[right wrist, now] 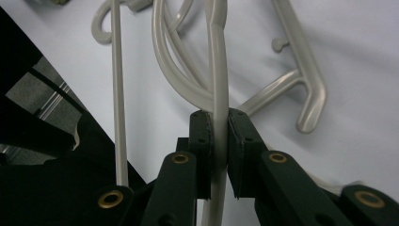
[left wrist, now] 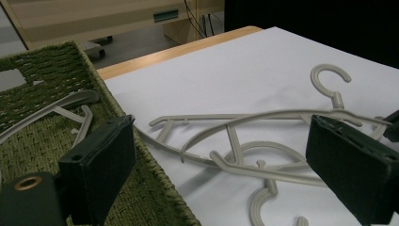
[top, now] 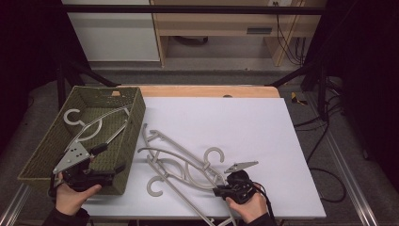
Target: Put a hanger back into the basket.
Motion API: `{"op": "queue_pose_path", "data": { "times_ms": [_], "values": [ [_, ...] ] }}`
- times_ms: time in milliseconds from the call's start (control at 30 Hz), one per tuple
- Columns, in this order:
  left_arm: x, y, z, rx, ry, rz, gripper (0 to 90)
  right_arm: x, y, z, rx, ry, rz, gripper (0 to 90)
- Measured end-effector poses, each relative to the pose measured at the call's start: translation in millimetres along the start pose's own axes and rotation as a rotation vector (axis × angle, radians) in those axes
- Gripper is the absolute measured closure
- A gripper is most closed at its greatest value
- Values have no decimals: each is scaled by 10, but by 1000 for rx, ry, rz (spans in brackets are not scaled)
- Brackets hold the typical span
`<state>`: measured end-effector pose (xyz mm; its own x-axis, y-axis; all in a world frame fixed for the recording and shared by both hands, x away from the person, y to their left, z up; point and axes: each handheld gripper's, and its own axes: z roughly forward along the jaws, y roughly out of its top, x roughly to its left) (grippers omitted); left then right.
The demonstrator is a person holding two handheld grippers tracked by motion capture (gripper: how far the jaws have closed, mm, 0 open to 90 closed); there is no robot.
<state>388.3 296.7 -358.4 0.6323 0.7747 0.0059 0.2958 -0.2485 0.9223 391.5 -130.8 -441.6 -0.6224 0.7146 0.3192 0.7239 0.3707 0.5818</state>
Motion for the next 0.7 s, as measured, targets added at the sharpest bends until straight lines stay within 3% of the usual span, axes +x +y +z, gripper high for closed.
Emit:
{"op": "queue_pose_path", "data": {
  "times_ms": [200,367,700],
  "values": [
    [-90,32,29,16,-45,19,85,-27,94,-170,-22,19,-79,812],
    [-181,74,34,28,-89,46,85,-25,206,-291,-37,31,-178,812],
    [-356,152,127,91,-164,124,95,23,387,-447,-1,80,-338,812]
  ]
}}
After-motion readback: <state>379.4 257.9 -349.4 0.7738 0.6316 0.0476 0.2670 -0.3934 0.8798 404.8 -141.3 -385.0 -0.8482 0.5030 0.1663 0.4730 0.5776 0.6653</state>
